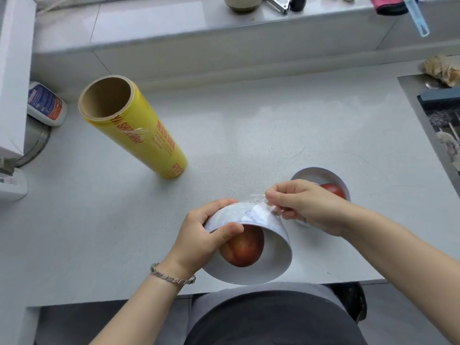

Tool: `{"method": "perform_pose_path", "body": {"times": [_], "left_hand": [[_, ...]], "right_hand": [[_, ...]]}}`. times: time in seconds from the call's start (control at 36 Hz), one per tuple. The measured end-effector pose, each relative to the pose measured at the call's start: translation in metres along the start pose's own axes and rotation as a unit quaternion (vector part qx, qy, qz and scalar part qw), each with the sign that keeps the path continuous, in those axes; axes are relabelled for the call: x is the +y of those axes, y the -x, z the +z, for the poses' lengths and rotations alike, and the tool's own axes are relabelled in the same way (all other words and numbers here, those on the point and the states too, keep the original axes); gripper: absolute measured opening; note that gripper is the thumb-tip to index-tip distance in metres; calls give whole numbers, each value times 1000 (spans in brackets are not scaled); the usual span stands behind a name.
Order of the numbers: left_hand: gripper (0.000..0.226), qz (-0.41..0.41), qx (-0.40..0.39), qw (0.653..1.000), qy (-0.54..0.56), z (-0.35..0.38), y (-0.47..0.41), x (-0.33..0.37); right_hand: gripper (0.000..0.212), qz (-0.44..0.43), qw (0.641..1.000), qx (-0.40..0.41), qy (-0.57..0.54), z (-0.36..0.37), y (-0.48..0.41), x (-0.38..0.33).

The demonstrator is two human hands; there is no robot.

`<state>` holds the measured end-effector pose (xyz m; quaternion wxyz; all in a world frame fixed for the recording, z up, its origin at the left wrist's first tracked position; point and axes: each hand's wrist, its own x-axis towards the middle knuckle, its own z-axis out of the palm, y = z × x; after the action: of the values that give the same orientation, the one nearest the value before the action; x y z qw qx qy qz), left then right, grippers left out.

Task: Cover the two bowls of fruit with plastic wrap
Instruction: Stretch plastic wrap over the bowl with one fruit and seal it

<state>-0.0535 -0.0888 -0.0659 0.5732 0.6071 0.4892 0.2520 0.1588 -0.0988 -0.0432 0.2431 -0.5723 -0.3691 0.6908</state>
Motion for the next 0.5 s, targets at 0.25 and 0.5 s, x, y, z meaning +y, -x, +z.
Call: {"method": "perform_pose_path", "body": {"times": [0.25, 0.5], "left_hand": [[46, 1, -33, 999, -16, 3, 3, 2], [36, -2, -71, 997, -12, 2, 5, 1]], "right_hand": [[29, 120, 987, -104, 0, -9, 1, -4], [23, 24, 979, -21, -201, 10, -1, 15]]}}
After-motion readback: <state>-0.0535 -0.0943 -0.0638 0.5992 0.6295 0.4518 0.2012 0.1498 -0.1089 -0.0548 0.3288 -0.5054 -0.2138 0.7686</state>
